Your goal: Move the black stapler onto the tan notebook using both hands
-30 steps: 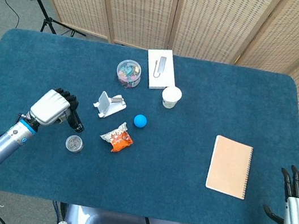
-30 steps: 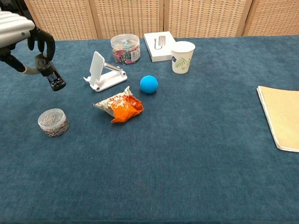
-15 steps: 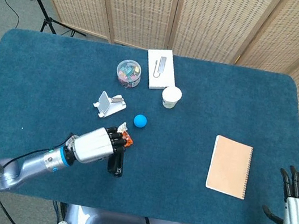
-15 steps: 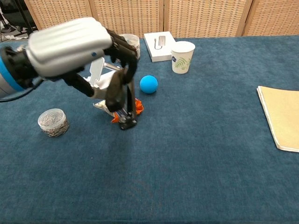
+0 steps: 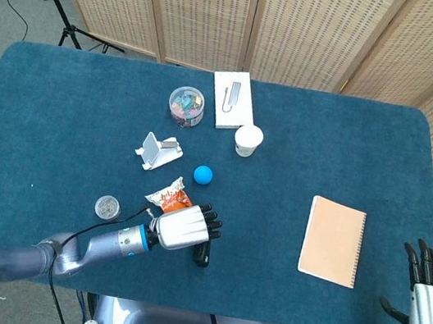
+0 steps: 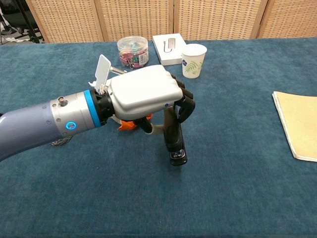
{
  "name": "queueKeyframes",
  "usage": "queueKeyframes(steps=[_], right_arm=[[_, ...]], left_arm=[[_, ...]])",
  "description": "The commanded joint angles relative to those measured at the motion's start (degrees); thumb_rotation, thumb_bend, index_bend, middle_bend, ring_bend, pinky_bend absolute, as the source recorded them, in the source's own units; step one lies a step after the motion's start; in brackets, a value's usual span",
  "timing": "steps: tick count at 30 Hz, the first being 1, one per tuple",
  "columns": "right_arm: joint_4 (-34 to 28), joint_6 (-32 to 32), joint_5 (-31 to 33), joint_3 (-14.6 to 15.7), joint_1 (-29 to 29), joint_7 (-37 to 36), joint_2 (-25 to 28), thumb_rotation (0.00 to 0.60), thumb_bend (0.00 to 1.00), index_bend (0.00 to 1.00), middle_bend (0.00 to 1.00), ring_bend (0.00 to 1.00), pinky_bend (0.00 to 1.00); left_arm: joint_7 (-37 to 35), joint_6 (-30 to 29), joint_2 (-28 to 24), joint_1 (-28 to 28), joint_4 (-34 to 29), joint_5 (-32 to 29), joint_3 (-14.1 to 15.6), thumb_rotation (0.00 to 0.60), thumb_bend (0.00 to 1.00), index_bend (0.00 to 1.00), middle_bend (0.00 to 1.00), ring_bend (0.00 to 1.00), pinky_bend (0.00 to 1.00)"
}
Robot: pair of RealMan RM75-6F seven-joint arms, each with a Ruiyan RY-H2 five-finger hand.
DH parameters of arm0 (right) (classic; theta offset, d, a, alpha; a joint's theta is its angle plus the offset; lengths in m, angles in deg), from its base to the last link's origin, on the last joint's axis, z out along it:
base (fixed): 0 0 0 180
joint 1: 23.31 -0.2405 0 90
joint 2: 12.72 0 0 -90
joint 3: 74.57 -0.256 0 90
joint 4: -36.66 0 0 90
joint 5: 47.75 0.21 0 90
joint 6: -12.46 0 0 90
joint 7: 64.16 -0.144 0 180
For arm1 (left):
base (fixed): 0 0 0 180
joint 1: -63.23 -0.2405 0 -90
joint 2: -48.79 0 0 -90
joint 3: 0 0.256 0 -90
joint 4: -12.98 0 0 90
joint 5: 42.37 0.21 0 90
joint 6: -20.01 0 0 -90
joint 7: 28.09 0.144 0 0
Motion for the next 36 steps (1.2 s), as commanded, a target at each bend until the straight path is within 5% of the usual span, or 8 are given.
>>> queueKeyframes(steps=[1, 4, 7, 10, 17, 23, 28, 36], right_arm=[[0.02, 0.36, 0.18, 0.03, -0.10, -0.11, -0.01, 0.600, 0.05, 0.01, 0.00, 0.00, 0.00], [0.09, 0.65, 0.22, 0.13, -0.21, -0.06, -0.06, 0.600, 0.05, 0.01, 0.00, 0.00, 0.00], [0.14, 0.75, 0.29, 0.15, -0.25, -0.01, -0.10, 0.600, 0.05, 0.01, 0.00, 0.00, 0.00], [0.09, 0.75, 0.11, 0.30, -0.26, 0.14, -0.16, 0.600, 0.05, 0.01, 0.00, 0.00, 0.00], [0.21, 0.65, -0.34, 0.58, -0.25, 0.25, -0.20, 0.600, 0.05, 0.01, 0.00, 0.00, 0.00], [2.62, 1.01, -4.74, 2.07, -1.45, -1.69, 0.29, 0.600, 0.05, 0.01, 0.00, 0.00, 0.00], [5.87, 2.95, -11.47, 3.92, -4.84, -4.78, 1.70, 0.600, 0.05, 0.01, 0.00, 0.00, 0.00], [9.22, 6.78, -24.50, 5.87, -13.63, -4.51, 3.98, 0.600, 0.05, 0.01, 0.00, 0.00, 0.00]], left_arm=[[-1.61, 1.26, 2.66, 0.89, 3.20, -2.01, -0.31, 0.600, 0.24, 0.72, 0.51, 0.44, 0.48], [-3.02, 0.65, 4.19, 0.97, 5.18, -2.79, -0.03, 0.600, 0.13, 0.64, 0.43, 0.41, 0.48], [-4.43, -0.67, 4.95, 0.77, 6.26, -3.24, 0.26, 0.600, 0.01, 0.33, 0.14, 0.19, 0.40], [-4.65, -2.28, 4.52, 0.79, 6.21, -3.51, 0.27, 0.600, 0.00, 0.21, 0.01, 0.07, 0.29], [-4.18, -7.35, -1.99, -0.90, -1.61, -4.36, -0.43, 0.600, 0.00, 0.17, 0.00, 0.05, 0.24], [-0.22, -10.97, -20.69, -8.95, -22.66, -10.00, 0.66, 0.600, 0.00, 0.14, 0.00, 0.00, 0.15], [0.24, -13.98, -32.65, -15.91, -33.41, -14.46, 2.95, 0.600, 0.00, 0.11, 0.00, 0.00, 0.13], [-5.29, -20.45, -41.23, -26.14, -35.89, -16.64, 7.61, 0.600, 0.00, 0.06, 0.00, 0.00, 0.11]])
